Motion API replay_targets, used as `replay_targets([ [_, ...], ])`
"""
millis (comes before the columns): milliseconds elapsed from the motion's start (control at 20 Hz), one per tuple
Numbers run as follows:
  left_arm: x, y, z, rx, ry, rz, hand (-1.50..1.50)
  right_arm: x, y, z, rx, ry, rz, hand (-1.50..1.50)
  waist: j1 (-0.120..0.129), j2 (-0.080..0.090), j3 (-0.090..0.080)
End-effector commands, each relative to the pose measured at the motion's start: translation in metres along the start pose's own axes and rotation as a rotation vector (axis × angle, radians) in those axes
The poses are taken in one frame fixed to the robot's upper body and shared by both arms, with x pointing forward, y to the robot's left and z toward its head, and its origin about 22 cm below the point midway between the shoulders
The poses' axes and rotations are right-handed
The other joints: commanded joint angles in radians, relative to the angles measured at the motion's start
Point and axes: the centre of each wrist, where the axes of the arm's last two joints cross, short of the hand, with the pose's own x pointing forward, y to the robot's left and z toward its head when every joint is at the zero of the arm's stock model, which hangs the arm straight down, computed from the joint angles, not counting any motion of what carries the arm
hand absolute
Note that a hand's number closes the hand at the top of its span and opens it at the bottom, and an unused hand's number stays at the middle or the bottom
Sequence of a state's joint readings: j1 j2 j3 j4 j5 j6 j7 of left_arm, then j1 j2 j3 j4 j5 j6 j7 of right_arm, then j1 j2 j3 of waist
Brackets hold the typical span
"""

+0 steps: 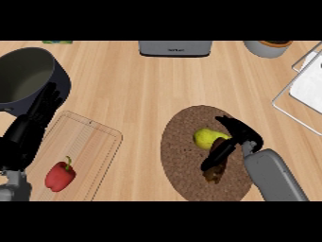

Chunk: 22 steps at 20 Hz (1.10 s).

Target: Pick the pear from the placemat and place it in the tiered shelf

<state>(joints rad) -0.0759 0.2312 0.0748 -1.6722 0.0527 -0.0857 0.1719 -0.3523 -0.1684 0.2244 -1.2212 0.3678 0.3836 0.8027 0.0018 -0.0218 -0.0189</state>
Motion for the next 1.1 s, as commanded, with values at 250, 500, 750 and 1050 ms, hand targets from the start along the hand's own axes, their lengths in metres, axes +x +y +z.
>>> replay_targets([
  [250, -0.004, -0.004, 0.012, -0.006, -0.004, -0.011, 0.0, -0.026, 0.038, -0.019, -0.01, 0.078, 0.037, 1.5, 0.007, 0.023, 0.019],
  [500, 0.005, -0.003, 0.0, -0.002, -0.004, -0.004, 0.0, -0.039, 0.022, -0.02, -0.185, 0.004, 0.09, 1.5, 0.007, 0.023, 0.02],
  [750, -0.001, -0.012, -0.013, 0.016, 0.015, 0.007, 0.0, -0.036, 0.006, -0.023, -0.286, -0.028, 0.101, 1.5, 0.002, 0.026, 0.019],
  [1050, -0.012, -0.005, 0.013, -0.011, 0.023, -0.009, 0.0, -0.026, -0.022, 0.015, -0.5, -0.148, -0.031, 1.5, -0.005, 0.019, 0.019],
])
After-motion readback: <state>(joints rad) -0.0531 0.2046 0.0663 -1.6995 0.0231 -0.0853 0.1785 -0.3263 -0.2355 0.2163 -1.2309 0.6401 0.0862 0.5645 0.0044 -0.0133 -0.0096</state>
